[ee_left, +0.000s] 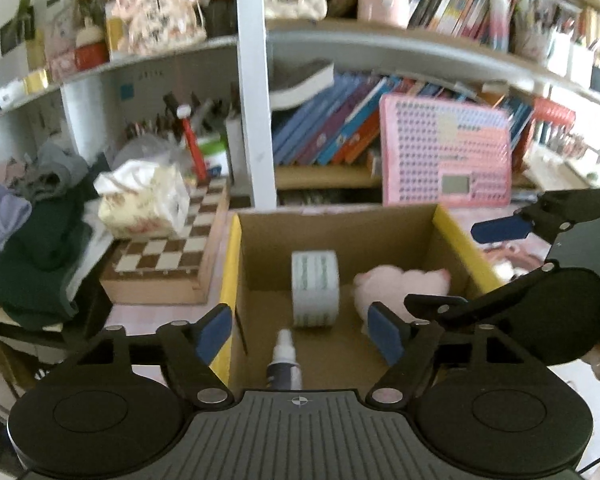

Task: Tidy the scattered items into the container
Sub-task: 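Lower the spray bottle into the box with the left tool while the right tool releases the plush, then withdraw both tools from the box and move toward the remaining items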

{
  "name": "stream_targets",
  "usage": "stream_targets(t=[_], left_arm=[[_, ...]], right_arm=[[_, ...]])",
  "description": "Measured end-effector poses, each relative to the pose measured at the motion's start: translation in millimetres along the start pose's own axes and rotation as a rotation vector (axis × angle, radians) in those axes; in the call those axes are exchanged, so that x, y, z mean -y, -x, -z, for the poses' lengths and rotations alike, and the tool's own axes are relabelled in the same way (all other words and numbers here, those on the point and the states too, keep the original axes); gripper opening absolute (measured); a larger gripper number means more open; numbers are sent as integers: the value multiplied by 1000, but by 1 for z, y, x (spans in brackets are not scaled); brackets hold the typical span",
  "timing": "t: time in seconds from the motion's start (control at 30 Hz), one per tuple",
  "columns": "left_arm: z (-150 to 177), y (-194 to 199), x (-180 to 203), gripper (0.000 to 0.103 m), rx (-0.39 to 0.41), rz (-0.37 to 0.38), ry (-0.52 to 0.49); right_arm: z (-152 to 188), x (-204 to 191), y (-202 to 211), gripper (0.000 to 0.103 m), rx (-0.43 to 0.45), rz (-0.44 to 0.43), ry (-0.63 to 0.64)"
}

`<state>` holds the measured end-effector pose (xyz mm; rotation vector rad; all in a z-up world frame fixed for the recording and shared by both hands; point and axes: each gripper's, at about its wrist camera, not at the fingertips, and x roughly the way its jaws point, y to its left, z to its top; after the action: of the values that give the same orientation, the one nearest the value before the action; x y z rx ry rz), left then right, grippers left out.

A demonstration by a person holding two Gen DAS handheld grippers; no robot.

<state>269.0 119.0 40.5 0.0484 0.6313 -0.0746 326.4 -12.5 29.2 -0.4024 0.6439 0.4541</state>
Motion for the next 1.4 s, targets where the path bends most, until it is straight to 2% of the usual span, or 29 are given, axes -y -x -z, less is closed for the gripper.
stream_targets(t=[0.2, 0.33, 0.7, 1.0, 1.23, 1.4], left_arm=[[3, 40, 1, 83, 73, 9, -3], [11, 66, -2, 89, 102, 18, 5], [49, 119, -10, 90, 110, 48, 26], [86, 148, -5, 96, 70, 41, 24], [117, 154, 12, 96, 15, 16, -78], [131, 160, 16, 96, -9, 16, -98]], right_arm=[[1, -7, 40, 85, 67, 26, -60], [7, -19, 69, 86, 106, 40, -80], [39, -55, 131, 87, 120, 34, -104], [77, -82, 164, 89, 113, 54, -148], [113, -102, 169, 89, 56, 83, -131], [132, -108, 172, 89, 6, 67, -191]])
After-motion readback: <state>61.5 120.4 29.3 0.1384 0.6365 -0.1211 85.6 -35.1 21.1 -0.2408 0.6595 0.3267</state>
